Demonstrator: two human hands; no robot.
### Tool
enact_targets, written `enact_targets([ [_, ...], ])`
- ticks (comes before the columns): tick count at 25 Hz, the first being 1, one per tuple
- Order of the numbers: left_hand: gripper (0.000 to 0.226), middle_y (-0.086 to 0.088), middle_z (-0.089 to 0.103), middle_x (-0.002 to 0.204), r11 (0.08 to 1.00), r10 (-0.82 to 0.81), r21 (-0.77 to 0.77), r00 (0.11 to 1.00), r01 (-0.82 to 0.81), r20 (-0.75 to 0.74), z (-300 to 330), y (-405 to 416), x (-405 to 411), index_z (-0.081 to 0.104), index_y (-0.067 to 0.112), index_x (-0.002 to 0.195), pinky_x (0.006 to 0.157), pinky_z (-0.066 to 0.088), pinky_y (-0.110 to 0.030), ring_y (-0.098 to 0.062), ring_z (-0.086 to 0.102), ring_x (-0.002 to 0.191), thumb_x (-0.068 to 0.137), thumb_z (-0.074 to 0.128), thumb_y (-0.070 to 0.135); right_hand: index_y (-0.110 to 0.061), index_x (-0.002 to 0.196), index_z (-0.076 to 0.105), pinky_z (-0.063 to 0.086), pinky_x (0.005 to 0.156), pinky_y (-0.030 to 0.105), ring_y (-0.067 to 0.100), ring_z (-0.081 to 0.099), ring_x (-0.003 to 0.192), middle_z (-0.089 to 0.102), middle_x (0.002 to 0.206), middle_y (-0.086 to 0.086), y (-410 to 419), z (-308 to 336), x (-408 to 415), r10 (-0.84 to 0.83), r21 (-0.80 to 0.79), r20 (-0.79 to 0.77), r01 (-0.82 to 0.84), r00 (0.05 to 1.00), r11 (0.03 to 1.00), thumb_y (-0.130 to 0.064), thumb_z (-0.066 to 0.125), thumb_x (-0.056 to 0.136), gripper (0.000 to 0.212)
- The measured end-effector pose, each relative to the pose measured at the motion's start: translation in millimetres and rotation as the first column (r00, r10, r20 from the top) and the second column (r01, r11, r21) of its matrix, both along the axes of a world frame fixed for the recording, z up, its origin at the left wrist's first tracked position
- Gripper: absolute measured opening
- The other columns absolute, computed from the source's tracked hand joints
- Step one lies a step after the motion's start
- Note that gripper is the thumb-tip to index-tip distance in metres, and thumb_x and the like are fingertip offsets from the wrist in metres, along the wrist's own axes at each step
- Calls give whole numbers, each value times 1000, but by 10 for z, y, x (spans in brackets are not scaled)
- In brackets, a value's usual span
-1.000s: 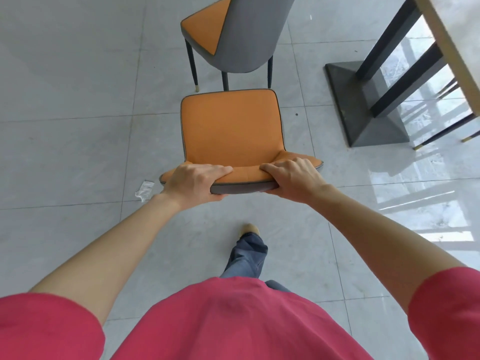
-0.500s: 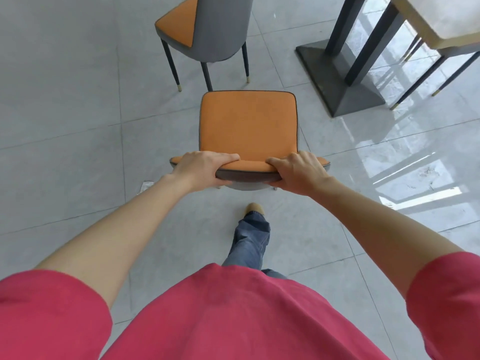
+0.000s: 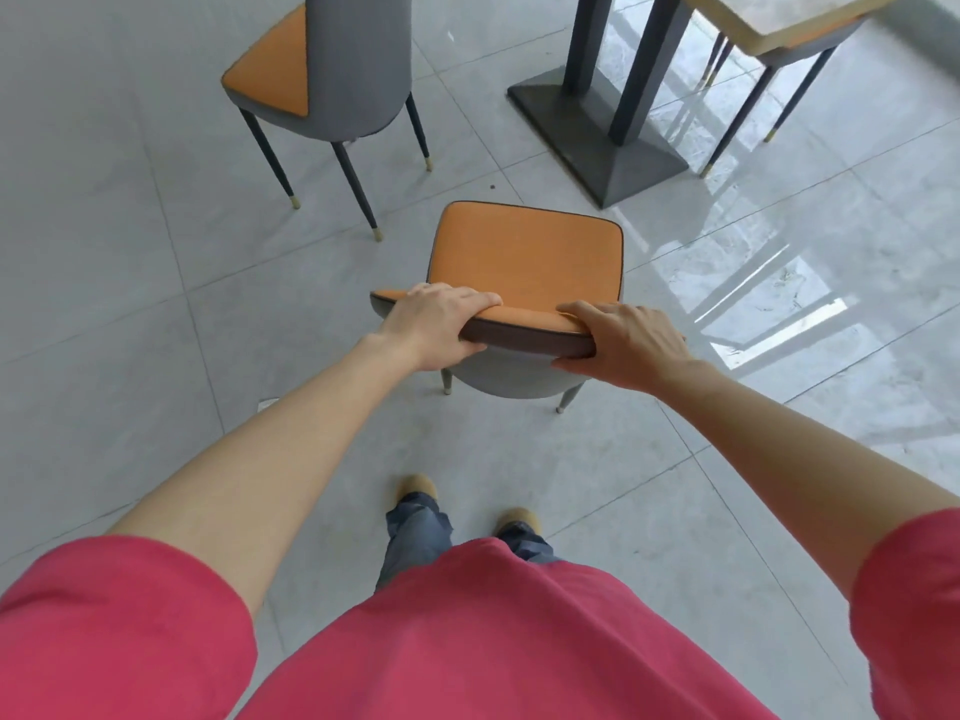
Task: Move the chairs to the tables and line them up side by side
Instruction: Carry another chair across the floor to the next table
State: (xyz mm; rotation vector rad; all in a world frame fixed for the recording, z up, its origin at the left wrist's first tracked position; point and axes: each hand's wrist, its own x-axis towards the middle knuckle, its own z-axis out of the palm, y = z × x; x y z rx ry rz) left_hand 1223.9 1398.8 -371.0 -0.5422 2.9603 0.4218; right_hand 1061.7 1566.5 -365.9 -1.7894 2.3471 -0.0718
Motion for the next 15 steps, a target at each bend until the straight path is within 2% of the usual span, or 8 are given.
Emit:
enact_targets([
  [2, 50, 2, 57, 128, 1000, -29, 4, 1000, 29, -12, -13, -30, 10, 45, 24, 130, 97, 36, -39, -26, 52, 114, 84, 60, 34, -21, 133, 43, 47, 78, 36, 29, 61, 97, 67, 112, 5, 94, 6, -71, 16, -15, -3, -16, 1000, 1000, -47, 67, 79, 65],
  [4, 49, 2, 59, 124, 997, -80, -6, 996, 80, -49, -21, -53, -9, 47, 23, 127, 91, 40, -38, -25, 55, 109, 82, 61, 36, -19, 133, 44, 48, 77, 37, 32, 61, 97, 67, 112, 7, 183, -7, -131, -56, -50, 0, 56, 998, 997, -43, 71, 77, 67],
  [6, 53, 3, 61, 122, 994, -112, -27, 990, 110, -86, -31, -71, -29, 48, 23, 126, 82, 46, -37, -23, 58, 105, 78, 64, 41, -17, 129, 50, 50, 69, 37, 33, 63, 93, 68, 110, 8, 195, -55, -157, -99, -66, 22, 100, 995, 993, -37, 72, 77, 60],
  [9, 58, 6, 64, 120, 983, -177, -74, 979, 170, -103, -38, -155, -118, 51, 24, 126, 70, 52, -36, -22, 63, 100, 75, 68, 46, -9, 115, 62, 51, 57, 37, 36, 66, 77, 71, 95, 12, 129, -102, -195, -45, -143, 39, 50, 998, 988, -20, 75, 73, 46],
  [12, 50, -2, 75, 94, 940, -327, -186, 908, 284, -264, -30, -273, -156, 67, 13, 108, 48, 53, -32, -23, 71, 73, 64, 81, 30, -3, 95, 71, 50, 42, 29, 31, 67, 56, 71, 71, 12, 68, -129, -268, 31, -277, -53, -45, 998, 960, -10, 85, 57, 42],
  [15, 46, -1, 76, 82, 910, -403, -247, 855, 334, -327, 24, -533, -251, 72, 10, 97, 38, 51, -26, -22, 71, 59, 55, 87, 24, -2, 90, 72, 50, 39, 27, 28, 66, 50, 71, 65, 11, -126, -115, -353, 36, -323, -95, -65, 995, 944, -9, 88, 51, 42],
])
